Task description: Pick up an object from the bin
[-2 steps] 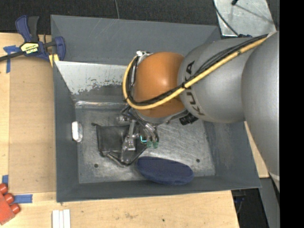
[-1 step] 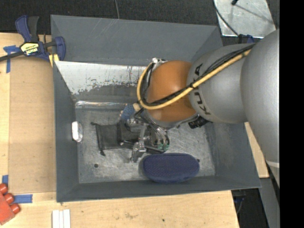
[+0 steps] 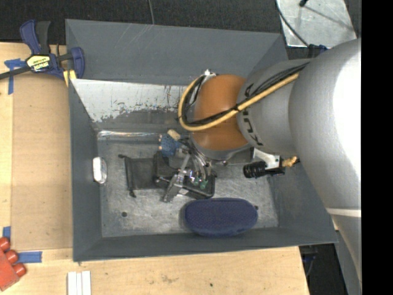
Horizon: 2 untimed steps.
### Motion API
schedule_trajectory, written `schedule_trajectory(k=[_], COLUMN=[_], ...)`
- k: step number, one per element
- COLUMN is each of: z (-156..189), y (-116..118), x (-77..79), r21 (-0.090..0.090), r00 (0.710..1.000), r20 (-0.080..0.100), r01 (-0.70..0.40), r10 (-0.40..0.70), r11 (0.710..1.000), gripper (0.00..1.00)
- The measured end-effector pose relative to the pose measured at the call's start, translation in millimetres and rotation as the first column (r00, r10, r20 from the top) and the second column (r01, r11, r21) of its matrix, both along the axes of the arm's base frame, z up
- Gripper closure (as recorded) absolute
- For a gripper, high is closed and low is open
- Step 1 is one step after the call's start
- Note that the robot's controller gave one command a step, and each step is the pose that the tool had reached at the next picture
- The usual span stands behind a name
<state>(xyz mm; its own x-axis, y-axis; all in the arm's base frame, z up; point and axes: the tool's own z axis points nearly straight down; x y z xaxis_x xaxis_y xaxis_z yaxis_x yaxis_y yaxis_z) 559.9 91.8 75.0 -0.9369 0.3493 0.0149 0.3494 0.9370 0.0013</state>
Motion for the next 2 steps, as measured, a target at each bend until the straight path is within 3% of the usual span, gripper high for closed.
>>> schedule_trajectory(k=[1,2], z=[2.3,138.2], y=[-0.3,-6.7], x=[4.3,6.2], r21=[0.001,-0.006], r00=[1.000,0.998], r20=[0.020,0.016], r01=[0.003,0.064], r10=[-0.003,-0.064], r11=[1.000,0.998], gripper=[1.00,1.00])
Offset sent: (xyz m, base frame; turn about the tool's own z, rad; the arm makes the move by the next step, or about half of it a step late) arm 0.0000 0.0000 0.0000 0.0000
